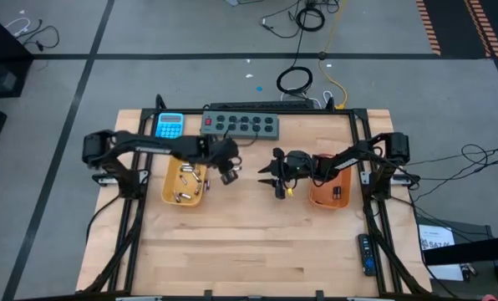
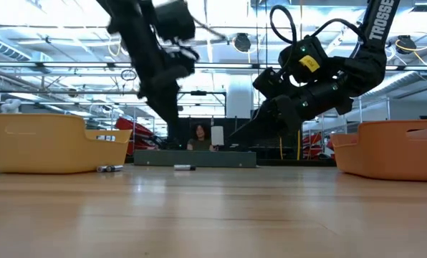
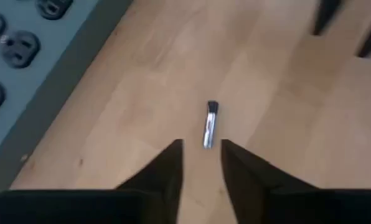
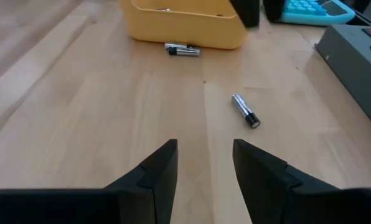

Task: Sort batteries
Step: Put the white battery into the yellow bin

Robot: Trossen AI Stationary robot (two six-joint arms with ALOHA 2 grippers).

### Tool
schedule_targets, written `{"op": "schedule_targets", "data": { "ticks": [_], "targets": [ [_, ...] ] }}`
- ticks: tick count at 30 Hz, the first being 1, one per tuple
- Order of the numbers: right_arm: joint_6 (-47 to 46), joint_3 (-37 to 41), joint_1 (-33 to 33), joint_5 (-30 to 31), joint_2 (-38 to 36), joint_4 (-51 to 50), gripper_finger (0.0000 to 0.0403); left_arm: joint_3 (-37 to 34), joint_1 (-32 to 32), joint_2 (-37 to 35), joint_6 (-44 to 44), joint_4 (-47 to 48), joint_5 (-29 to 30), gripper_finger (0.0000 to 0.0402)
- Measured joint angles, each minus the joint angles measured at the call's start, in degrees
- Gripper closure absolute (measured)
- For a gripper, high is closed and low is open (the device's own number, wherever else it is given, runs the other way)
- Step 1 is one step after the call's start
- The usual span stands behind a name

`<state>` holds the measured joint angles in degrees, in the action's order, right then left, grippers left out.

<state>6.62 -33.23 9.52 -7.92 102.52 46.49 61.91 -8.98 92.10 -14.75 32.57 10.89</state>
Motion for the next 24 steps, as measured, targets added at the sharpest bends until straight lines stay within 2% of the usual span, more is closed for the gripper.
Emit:
{"op": "schedule_targets", "data": {
  "ticks": [4,8,12,22,24],
  "targets": [
    [-0.1,0.0,0.1,0.1,0.0,0.0,0.0257,0.0,-6.4,4.5,4.9,-2.8,-5.9,0.0228],
    [-0.1,0.0,0.1,0.1,0.0,-0.1,0.0257,0.0,-10.5,8.8,8.4,-5.5,-11.0,0.0197],
    [0.5,0.0,0.1,0.1,0.0,-0.8,0.0257,0.3,-11.7,11.4,10.9,-8.2,-14.1,0.0193],
    [1.4,0.0,0.1,0.1,0.0,-2.1,0.0257,2.0,-12.8,16.2,13.7,-7.4,-16.4,0.0192],
    [1.4,0.0,0.1,0.1,0.0,-2.2,0.0257,2.1,-12.7,16.9,13.8,-7.2,-15.2,0.0193]
  ]
}}
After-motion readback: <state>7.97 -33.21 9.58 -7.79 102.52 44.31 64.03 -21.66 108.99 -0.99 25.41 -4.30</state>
